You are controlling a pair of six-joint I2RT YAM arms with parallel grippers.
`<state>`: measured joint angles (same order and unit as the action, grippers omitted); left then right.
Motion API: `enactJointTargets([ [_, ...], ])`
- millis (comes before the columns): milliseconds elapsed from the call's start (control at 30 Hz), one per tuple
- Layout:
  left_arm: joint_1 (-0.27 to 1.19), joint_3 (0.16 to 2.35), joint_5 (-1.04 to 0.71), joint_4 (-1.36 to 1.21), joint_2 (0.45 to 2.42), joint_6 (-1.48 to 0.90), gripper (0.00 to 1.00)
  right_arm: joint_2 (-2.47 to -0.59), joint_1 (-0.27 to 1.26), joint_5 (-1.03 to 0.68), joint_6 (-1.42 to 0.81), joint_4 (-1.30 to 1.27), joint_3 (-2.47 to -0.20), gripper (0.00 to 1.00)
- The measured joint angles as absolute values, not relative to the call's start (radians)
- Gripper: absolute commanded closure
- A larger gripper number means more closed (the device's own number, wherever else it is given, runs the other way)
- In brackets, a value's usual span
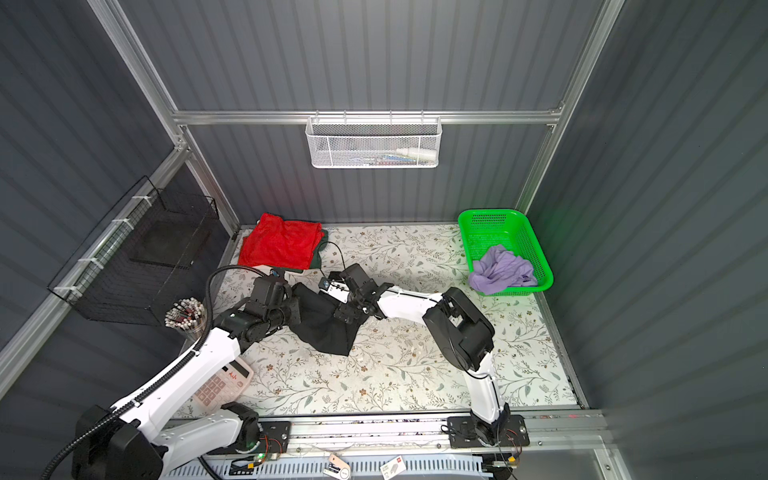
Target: Fold and stack the t-shirts
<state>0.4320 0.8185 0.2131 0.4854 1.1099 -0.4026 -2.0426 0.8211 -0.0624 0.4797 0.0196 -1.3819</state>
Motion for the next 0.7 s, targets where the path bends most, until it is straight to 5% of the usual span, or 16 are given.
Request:
enactJointTargets([
  [700, 0.377, 0.818, 0.201, 0.472, 1.142, -0.376, 1.0, -2.075, 0.793, -0.17, 0.506, 0.031, -1.419, 0.46],
])
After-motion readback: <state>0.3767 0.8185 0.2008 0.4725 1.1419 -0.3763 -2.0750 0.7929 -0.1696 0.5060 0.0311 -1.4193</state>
